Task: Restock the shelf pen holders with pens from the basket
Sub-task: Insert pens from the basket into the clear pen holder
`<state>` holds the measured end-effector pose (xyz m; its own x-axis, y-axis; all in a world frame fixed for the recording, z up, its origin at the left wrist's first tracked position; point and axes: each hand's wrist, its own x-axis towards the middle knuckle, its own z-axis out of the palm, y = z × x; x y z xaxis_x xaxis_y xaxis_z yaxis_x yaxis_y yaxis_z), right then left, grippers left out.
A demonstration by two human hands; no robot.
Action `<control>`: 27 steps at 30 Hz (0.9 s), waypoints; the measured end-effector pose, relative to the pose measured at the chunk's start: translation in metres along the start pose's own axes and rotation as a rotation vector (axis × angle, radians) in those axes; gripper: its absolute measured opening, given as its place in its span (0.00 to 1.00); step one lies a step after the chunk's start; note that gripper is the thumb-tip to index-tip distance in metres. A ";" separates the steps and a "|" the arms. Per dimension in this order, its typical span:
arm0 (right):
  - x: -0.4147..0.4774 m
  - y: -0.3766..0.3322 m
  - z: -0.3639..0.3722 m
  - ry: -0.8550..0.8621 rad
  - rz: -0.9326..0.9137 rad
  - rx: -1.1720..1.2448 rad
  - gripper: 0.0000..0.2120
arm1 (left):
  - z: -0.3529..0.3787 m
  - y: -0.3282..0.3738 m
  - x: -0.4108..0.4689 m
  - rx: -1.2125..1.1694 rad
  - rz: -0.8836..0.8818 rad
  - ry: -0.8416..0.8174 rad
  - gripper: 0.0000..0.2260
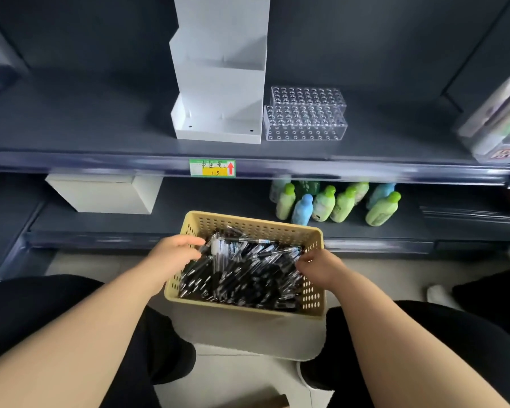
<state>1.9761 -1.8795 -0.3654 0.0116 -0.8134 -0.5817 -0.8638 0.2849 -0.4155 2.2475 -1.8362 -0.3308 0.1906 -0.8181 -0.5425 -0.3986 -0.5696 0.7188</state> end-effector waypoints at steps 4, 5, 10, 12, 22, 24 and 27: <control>0.016 -0.004 0.006 -0.060 0.058 -0.040 0.13 | -0.007 -0.001 0.016 0.063 -0.021 -0.062 0.13; 0.020 -0.005 0.007 -0.058 0.067 -0.035 0.11 | -0.007 -0.002 0.020 0.068 -0.026 -0.064 0.13; 0.037 -0.011 0.006 0.045 0.071 -0.077 0.14 | -0.002 -0.006 0.030 0.010 -0.060 -0.016 0.12; 0.041 -0.011 0.006 0.063 0.067 -0.100 0.15 | 0.005 -0.010 0.030 -0.005 -0.101 0.005 0.12; 0.053 -0.025 0.003 -0.088 0.095 -0.407 0.18 | 0.022 -0.014 0.057 0.149 -0.117 0.053 0.12; 0.051 -0.026 -0.001 -0.109 0.061 -0.418 0.16 | 0.019 -0.013 0.057 0.192 -0.112 0.028 0.13; 0.045 -0.031 -0.009 -0.083 0.042 -0.368 0.19 | 0.014 -0.009 0.055 0.171 -0.124 0.035 0.12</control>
<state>1.9992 -1.9296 -0.3726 -0.0001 -0.7568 -0.6536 -0.9874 0.1035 -0.1198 2.2491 -1.8753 -0.3731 0.2773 -0.7468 -0.6045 -0.5162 -0.6465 0.5618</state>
